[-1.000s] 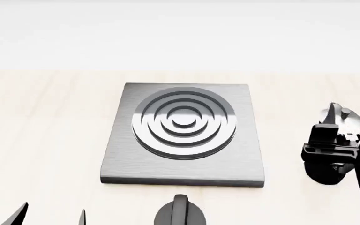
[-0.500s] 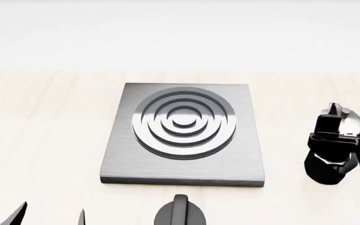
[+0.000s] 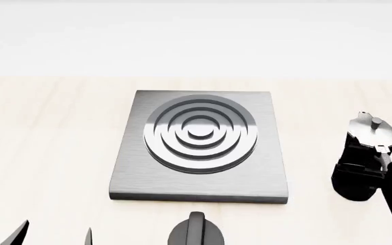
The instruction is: Put the moka pot on the stove.
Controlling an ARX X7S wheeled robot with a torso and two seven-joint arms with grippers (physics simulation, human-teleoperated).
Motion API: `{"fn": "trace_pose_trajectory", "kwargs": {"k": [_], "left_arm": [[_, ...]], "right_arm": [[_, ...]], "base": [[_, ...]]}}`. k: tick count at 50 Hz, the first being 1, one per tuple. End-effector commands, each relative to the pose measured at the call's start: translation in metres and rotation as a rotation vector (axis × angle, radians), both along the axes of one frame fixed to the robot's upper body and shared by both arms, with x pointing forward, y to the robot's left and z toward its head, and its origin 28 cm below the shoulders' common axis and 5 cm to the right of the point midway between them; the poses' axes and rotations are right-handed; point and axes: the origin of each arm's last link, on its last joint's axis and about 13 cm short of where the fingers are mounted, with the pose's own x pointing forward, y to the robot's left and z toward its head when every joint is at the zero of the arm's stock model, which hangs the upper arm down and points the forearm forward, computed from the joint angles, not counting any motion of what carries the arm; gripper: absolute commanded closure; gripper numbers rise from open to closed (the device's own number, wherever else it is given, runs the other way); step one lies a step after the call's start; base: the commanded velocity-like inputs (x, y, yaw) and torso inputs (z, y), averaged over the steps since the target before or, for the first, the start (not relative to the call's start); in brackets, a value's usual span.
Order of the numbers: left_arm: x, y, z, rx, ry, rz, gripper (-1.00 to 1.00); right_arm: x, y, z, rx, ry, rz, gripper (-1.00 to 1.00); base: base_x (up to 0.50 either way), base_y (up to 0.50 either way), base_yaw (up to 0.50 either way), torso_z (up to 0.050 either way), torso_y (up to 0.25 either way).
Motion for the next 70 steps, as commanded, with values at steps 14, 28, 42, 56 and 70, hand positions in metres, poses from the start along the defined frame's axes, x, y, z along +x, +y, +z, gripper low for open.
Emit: {"fn": "trace_pose_trajectory", "kwargs": {"k": [14,28,42,56,70], "left_arm": [[0.0,0.0,0.0,-0.002,-0.011,0.003,-1.0],[0.0,0.0,0.0,-0.002,-0.011,0.007,-1.0],[0.0,0.0,0.0,-0.001,-0.008,0.005,-1.0],[0.0,0.0,0.0,-0.002,-0.01,0.012,-1.0],[0.0,0.0,0.0,-0.004,-0.011,0.012,-1.0]], "right_arm": [[-0.002,-0.006,-0.022,0.068,0.0,0.003,-1.0],[-0.003,-0.01,-0.031,0.108,-0.004,0.009,-1.0],[-0.01,-0.012,-0.034,0.11,0.0,0.011,-1.0],[-0.014,-0.011,-0.031,0.097,-0.012,0.057,-1.0],[-0.035,-0.016,-0.039,0.11,0.0,0.057,-1.0]], "base": [[0.0,0.0,0.0,0.0,0.0],[0.0,0.0,0.0,0.0,0.0],[0.0,0.0,0.0,0.0,0.0],[0.0,0.0,0.0,0.0,0.0],[0.0,0.0,0.0,0.0,0.0]]}}
